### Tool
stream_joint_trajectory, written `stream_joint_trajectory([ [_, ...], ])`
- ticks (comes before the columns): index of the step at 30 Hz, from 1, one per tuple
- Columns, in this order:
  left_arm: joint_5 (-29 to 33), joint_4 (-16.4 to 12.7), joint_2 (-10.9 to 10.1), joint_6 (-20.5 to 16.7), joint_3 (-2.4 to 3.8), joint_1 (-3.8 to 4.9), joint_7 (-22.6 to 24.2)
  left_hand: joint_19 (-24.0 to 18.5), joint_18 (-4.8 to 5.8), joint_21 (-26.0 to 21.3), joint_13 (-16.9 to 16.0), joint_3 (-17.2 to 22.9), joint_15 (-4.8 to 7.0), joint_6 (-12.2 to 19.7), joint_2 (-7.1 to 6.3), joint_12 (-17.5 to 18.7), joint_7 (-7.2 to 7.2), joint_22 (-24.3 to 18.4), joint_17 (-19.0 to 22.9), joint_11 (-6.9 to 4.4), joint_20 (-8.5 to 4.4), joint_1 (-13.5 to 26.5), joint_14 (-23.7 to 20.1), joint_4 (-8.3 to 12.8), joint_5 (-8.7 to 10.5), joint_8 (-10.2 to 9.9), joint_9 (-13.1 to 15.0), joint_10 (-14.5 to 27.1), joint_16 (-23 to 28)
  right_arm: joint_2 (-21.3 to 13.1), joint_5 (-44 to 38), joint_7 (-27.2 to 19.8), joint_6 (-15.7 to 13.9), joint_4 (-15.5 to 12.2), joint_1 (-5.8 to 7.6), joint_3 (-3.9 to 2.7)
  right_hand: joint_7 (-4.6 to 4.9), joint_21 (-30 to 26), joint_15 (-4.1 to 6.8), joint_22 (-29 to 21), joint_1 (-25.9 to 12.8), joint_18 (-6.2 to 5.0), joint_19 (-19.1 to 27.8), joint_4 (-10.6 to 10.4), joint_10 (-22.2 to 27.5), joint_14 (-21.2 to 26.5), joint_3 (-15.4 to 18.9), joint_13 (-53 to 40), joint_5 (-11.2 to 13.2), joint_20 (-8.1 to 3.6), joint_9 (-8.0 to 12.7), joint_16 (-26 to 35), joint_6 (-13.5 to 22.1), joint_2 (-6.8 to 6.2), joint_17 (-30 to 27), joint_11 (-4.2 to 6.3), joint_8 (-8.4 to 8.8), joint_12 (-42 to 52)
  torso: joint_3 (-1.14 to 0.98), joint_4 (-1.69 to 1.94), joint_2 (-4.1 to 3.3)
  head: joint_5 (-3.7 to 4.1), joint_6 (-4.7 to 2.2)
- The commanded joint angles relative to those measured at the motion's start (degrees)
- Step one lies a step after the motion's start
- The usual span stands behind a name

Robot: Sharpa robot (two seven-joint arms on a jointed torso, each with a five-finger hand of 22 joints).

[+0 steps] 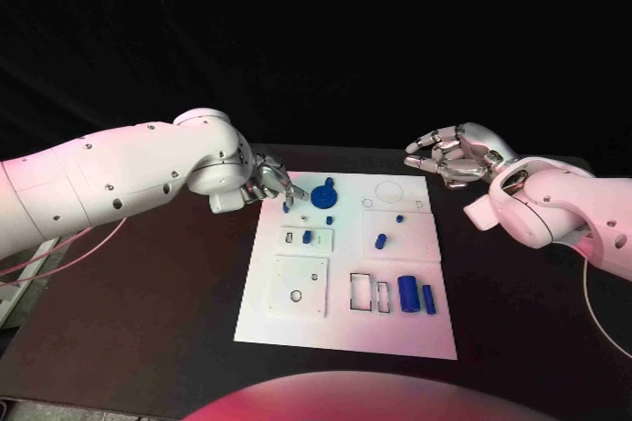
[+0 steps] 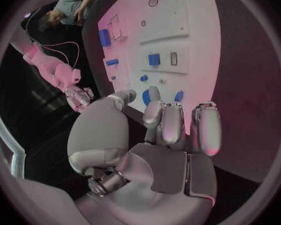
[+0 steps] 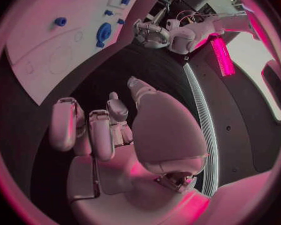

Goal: Assemble the parts on the task board

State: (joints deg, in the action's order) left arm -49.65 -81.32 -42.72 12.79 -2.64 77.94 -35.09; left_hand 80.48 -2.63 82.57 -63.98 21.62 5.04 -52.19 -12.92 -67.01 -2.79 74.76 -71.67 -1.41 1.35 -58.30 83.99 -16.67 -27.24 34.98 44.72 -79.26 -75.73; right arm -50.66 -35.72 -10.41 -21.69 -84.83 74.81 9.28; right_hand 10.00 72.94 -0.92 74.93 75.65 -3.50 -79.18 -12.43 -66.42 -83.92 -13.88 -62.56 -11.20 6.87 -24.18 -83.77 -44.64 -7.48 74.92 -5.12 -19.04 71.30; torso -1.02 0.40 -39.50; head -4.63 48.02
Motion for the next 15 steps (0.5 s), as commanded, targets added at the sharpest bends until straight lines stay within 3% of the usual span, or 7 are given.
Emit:
stream_joint_trajectory([
  [1,-0.3,2.0,0.3,3.6,0.18,0.81,1.7,-2.3,-1.46,-2.1,2.5,-0.6,-0.88,0.8,0.13,2.6,-0.83,-2.5,0.9,0.71,0.52,-1.2,0.7,0.1,0.06,-2.3,-1.3,2.0,1.0,0.1,-0.5,-0.2,0.9,0.1,-0.05,0.00,-0.04,-0.3,0.16,1.5,0.2,-0.94,0.4,-0.4,0.3,-2.6,0.0,0.0,-0.1,-0.07,0.1,0.2,0.3,-0.02,0.6,-0.03,-0.23,-0.3,-0.07,-0.02,-0.05,-0.07,-0.34],
  [4,-0.9,4.2,0.8,3.3,0.26,1.23,2.8,-5.9,-2.65,-5.9,7.6,-1.0,-1.74,1.5,0.41,8.0,-1.87,-8.1,2.3,1.67,1.28,-2.4,-0.3,0.0,-0.03,-5.0,-2.7,5.7,2.3,0.1,-0.5,-0.2,0.9,0.1,-0.05,0.00,-0.04,-0.3,0.16,1.5,0.2,-0.94,0.4,-0.4,0.3,-2.6,0.0,0.0,-0.1,-0.07,0.1,0.2,0.3,-0.02,0.6,-0.03,-0.23,-0.3,-0.07,0.00,-0.06,-0.14,-0.57],
  [6,-1.2,5.8,1.4,2.6,0.25,1.40,3.9,-6.6,-2.91,-7.3,11.0,-0.9,-2.78,7.3,0.82,11.1,-3.48,-9.8,2.5,2.98,2.03,-3.9,-0.5,0.1,-0.10,-10.7,-6.0,7.4,2.4,0.1,-0.5,-0.2,1.0,0.1,-0.05,0.00,-0.04,-0.3,0.16,1.5,0.2,-0.94,0.4,-0.4,0.3,-2.6,0.0,0.0,-0.1,-0.07,0.1,0.2,0.3,-0.02,0.6,-0.03,-0.23,-0.3,-0.03,-0.04,-0.11,-0.16,-0.71],
  [7,-1.5,6.5,1.7,2.3,0.20,1.46,4.2,-7.8,-3.37,-8.8,13.0,-0.9,-2.67,7.0,0.89,13.1,-3.12,-11.8,3.3,2.59,2.26,-4.8,-1.0,0.1,-0.21,-11.7,-7.2,8.8,3.2,0.1,-0.5,-0.2,1.0,0.1,-0.05,0.00,-0.04,-0.3,0.16,1.5,0.2,-0.94,0.4,-0.4,0.3,-2.6,0.0,0.0,-0.1,-0.07,0.1,0.2,0.3,-0.02,0.6,-0.03,-0.23,-0.3,-0.01,-0.05,-0.12,-0.19,-0.73],
  [8,-1.8,7.1,1.9,1.9,0.11,1.50,4.5,-6.9,-3.16,-8.4,12.3,-0.9,-2.21,6.2,1.12,12.2,-2.81,-10.9,2.5,2.04,2.08,-5.2,-0.7,0.0,-0.27,-12.2,-8.0,8.1,2.4,0.1,-0.5,-0.2,1.0,0.1,-0.05,0.00,-0.04,-0.3,0.16,1.5,0.2,-0.94,0.4,-0.4,0.3,-2.6,0.0,0.0,-0.1,-0.07,0.1,0.2,0.3,-0.02,0.6,-0.03,-0.23,-0.3,0.02,-0.06,-0.14,-0.21,-0.75],
  [11,-4.1,8.7,2.8,1.5,-0.38,1.55,5.1,-4.9,-2.57,-7.0,10.8,-1.6,-2.86,3.4,0.97,10.2,-3.64,-8.5,1.3,3.07,2.19,-5.6,0.1,0.1,-0.20,-11.8,-8.9,6.3,1.2,0.1,-0.5,-0.2,1.0,0.1,-0.05,0.00,-0.04,-0.3,0.16,1.6,0.2,-0.94,0.4,-0.4,0.3,-2.6,0.0,0.0,-0.1,-0.08,0.1,0.2,0.3,-0.01,0.6,-0.03,-0.24,-0.3,0.05,-0.07,-0.19,-0.20,-0.78],
  [15,-6.5,10.7,4.1,2.0,-1.25,1.46,5.3,-2.6,-1.90,-4.9,8.0,-2.1,-2.71,2.4,1.11,7.2,-3.32,-5.2,0.7,2.82,2.21,-5.6,0.4,0.0,-0.10,-11.2,-9.0,4.3,0.6,0.1,-0.5,-0.2,1.1,0.1,-0.05,0.00,-0.04,-0.3,0.16,1.6,0.2,-0.93,0.4,-0.4,0.2,-2.6,0.0,-0.1,-0.1,-0.08,0.1,0.2,0.3,0.00,0.6,-0.02,-0.25,-0.3,0.07,0.01,-0.19,-0.24,-0.79],
])
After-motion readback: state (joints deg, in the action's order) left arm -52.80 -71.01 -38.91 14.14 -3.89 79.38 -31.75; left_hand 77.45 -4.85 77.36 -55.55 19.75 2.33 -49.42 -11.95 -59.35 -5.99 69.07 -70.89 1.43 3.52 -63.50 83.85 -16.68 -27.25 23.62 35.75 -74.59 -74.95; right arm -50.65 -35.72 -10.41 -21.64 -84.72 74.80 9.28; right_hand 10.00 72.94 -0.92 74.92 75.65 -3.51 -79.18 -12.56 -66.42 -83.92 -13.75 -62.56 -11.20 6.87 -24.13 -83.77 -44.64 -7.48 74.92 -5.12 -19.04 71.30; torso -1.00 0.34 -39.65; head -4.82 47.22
